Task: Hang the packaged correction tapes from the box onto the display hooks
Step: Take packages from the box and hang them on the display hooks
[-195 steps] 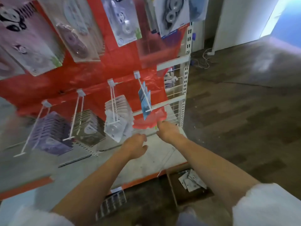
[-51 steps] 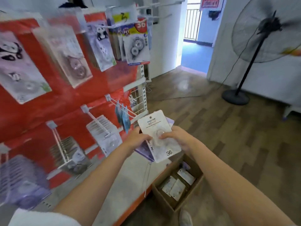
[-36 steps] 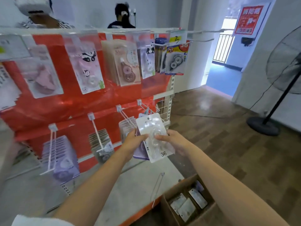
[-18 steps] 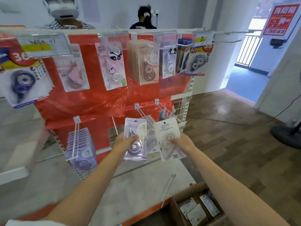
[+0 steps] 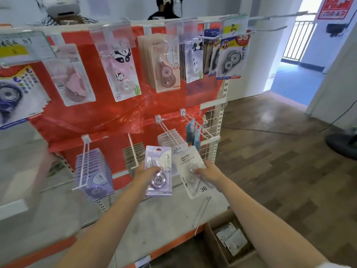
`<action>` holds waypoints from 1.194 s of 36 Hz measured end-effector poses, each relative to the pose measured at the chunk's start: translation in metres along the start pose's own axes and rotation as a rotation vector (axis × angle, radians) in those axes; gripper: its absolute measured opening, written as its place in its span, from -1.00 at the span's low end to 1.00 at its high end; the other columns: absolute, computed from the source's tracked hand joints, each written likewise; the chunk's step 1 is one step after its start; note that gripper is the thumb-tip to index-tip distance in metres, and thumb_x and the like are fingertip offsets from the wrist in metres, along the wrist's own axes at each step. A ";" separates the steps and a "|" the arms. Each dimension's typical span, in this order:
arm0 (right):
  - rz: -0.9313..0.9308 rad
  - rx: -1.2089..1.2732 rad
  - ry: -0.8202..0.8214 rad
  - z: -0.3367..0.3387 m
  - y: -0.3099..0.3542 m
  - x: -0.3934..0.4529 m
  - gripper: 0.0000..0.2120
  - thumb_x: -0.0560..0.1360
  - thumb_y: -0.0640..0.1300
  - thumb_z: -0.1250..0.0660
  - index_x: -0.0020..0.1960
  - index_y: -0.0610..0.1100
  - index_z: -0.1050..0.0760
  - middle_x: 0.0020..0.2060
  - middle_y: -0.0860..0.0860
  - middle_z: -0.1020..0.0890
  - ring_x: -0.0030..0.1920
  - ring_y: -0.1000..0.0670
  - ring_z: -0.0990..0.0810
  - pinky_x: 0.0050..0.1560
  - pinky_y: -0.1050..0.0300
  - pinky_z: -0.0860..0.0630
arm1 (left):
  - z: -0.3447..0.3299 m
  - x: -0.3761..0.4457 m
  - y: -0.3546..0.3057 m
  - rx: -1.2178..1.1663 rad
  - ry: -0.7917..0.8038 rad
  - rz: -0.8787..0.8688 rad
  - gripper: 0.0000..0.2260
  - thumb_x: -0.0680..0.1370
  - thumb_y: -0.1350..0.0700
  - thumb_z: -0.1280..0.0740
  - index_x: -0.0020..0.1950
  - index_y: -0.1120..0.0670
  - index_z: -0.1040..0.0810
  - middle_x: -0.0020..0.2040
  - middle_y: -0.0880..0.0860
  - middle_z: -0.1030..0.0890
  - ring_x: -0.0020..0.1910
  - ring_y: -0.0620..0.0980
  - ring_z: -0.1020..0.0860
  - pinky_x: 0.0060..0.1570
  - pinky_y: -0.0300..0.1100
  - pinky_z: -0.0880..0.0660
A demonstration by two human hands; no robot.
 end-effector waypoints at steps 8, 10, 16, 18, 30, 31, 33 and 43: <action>0.016 0.026 0.044 -0.008 0.004 0.014 -0.76 0.56 -0.18 -0.30 0.20 -0.06 -0.36 0.06 0.00 -0.54 0.11 -0.04 -0.50 0.18 0.06 -0.42 | 0.005 0.001 0.006 0.071 -0.020 0.025 -0.70 0.44 0.30 -0.38 0.17 0.14 -0.54 -0.02 0.18 -0.65 -0.10 0.17 -0.63 -0.09 -0.04 -0.57; 0.015 0.033 0.040 -0.010 0.001 0.019 -0.58 0.54 -0.14 -0.33 0.37 -0.02 -0.35 0.18 -0.04 -0.57 0.20 -0.10 -0.52 0.29 -0.09 -0.43 | 0.005 0.003 0.007 0.078 -0.029 0.036 -0.70 0.44 0.29 -0.39 0.16 0.14 -0.55 -0.01 0.19 -0.66 -0.06 0.19 -0.64 -0.05 0.00 -0.58; -0.022 0.031 0.065 -0.014 -0.008 0.035 -0.56 0.54 -0.11 -0.34 0.38 -0.05 -0.32 0.17 -0.07 -0.57 0.16 -0.13 -0.54 0.26 -0.14 -0.46 | 0.001 0.006 0.009 0.124 -0.054 0.046 -0.77 0.45 0.29 -0.38 0.10 0.15 -0.55 -0.05 0.16 -0.65 -0.13 0.13 -0.62 -0.14 -0.09 -0.55; -0.032 0.038 0.079 -0.015 -0.009 0.041 -0.56 0.54 -0.07 -0.34 0.37 -0.07 -0.32 0.17 -0.08 -0.56 0.15 -0.13 -0.54 0.24 -0.13 -0.47 | -0.001 0.007 0.009 0.117 -0.070 0.055 -0.79 0.46 0.30 -0.37 0.08 0.17 -0.54 -0.08 0.16 -0.64 -0.17 0.12 -0.61 -0.16 -0.10 -0.54; -0.088 -0.241 0.068 -0.012 -0.011 0.081 -0.53 0.54 0.01 -0.33 0.33 -0.19 -0.30 0.14 -0.19 -0.56 -0.03 -0.15 -0.55 -0.11 0.02 -0.53 | -0.016 0.014 0.010 0.149 -0.108 0.044 -0.83 0.46 0.32 -0.39 -0.09 0.06 -0.56 -0.11 0.14 -0.64 -0.19 0.09 -0.62 -0.12 -0.07 -0.55; -0.088 -0.268 0.064 -0.013 -0.010 0.086 -0.53 0.54 0.02 -0.34 0.32 -0.21 -0.31 0.13 -0.20 -0.56 -0.06 -0.13 -0.55 -0.10 0.00 -0.55 | -0.016 0.015 0.009 0.157 -0.114 0.042 -0.83 0.47 0.31 -0.40 -0.08 0.06 -0.56 -0.09 0.14 -0.64 -0.18 0.09 -0.62 -0.12 -0.07 -0.55; -0.075 -0.303 0.064 -0.014 -0.006 0.093 -0.55 0.54 0.00 -0.33 0.30 -0.22 -0.34 0.13 -0.20 -0.57 0.02 -0.16 -0.58 0.06 -0.05 -0.56 | -0.016 0.015 0.008 0.164 -0.127 0.039 -0.84 0.47 0.30 -0.39 -0.05 0.06 -0.56 -0.10 0.11 -0.64 -0.20 0.06 -0.62 -0.19 -0.12 -0.54; -0.012 -0.460 0.055 -0.016 0.014 0.116 -0.61 0.58 -0.06 -0.28 0.31 -0.26 -0.33 0.18 -0.22 -0.54 0.17 -0.21 -0.54 0.17 -0.06 -0.49 | -0.015 0.013 0.000 0.175 -0.184 0.028 -0.78 0.48 0.31 -0.38 0.11 0.15 -0.56 -0.05 0.14 -0.63 -0.21 0.03 -0.60 -0.29 -0.18 -0.50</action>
Point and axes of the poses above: each hand's wrist, its own x-axis towards the middle knuckle, its own z-axis out of the back of the hand, y = z × x, the point moved 5 cm from there along x, towards the middle knuckle
